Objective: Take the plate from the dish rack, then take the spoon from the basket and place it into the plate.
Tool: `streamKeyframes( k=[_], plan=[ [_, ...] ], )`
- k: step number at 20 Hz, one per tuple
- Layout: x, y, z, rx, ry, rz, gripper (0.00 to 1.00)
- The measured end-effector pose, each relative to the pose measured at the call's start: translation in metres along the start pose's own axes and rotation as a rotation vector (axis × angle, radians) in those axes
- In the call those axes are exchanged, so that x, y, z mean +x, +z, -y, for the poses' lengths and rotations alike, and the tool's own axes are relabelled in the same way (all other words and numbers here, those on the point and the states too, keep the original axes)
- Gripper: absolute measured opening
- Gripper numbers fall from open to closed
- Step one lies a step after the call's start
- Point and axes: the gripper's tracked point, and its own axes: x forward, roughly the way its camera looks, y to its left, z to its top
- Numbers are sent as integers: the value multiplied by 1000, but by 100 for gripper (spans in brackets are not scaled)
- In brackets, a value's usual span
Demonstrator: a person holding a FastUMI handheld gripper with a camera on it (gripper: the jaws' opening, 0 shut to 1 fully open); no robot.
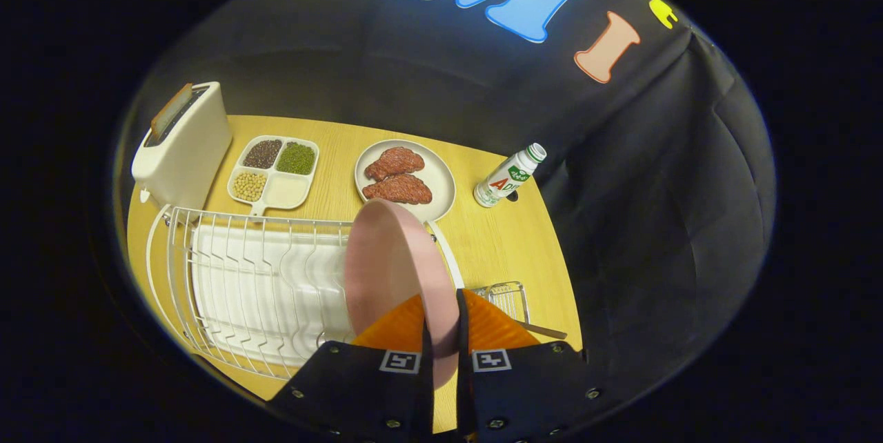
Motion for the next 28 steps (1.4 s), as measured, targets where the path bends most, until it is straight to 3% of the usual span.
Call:
streamKeyframes(
  k=[12,21,28],
  plan=[
    [-46,-2,57,51,101,55,13],
    [-71,-66,131,81,165,67,13],
    [-69,-136,143,40,226,23,13]
  ],
)
